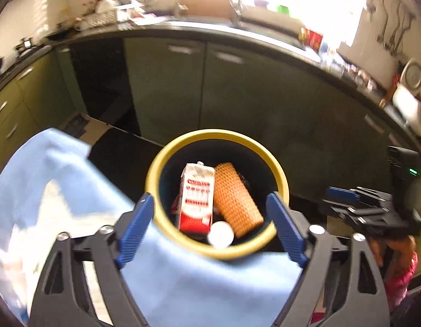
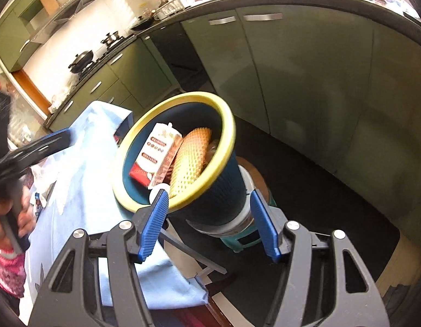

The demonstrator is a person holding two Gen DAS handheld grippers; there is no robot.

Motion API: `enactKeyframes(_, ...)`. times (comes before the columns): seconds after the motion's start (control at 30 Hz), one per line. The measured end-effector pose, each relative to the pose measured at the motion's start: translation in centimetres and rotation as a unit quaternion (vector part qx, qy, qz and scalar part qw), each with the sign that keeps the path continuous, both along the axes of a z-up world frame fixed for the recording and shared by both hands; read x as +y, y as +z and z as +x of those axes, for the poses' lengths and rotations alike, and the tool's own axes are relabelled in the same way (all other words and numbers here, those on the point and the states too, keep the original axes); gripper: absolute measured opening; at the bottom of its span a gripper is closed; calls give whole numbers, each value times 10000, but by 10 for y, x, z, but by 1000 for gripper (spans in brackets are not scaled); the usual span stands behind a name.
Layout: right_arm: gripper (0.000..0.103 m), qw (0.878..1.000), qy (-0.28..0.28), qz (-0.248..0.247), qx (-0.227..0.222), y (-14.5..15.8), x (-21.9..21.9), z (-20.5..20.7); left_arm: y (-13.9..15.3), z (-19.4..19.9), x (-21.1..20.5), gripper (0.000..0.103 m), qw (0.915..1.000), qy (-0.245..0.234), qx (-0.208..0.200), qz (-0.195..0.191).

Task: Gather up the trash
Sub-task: 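Carry the milk carton over the bin and open the left gripper, then move the right gripper to the clear plastic cup and grasp its rim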

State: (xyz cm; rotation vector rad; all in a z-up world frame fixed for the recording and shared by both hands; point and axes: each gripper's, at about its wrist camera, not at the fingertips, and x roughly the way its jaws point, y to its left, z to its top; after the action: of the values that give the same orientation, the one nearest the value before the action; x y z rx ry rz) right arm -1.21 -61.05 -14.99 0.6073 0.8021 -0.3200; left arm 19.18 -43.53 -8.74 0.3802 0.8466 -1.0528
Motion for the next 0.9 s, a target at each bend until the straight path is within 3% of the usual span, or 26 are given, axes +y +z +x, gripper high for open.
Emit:
enactKeyframes(0.2, 59, 9990, 433, -60, 71, 3, 31, 30, 15, -13, 123, 97, 9961, 558, -282, -615)
enactKeyframes(0.37, 59, 9959, 878, -208, 77, 14, 70, 60, 14, -9, 224, 98, 9870, 1296, -614, -726)
enactKeyframes(0.57, 59, 9859, 1635, -364, -37, 34, 137, 108, -4, 20, 314, 98, 9764, 1924, -629, -749)
enactKeyframes(0.77, 59, 9601, 2684, -674, -401, 71, 215, 168, -28, 35, 357, 98, 9706, 2198, -424, -884)
enactKeyframes(0.9, 59, 9390, 3246, -932, -643, 94, 259, 208, -35, 34, 347, 98, 9710, 2222, -484, -742)
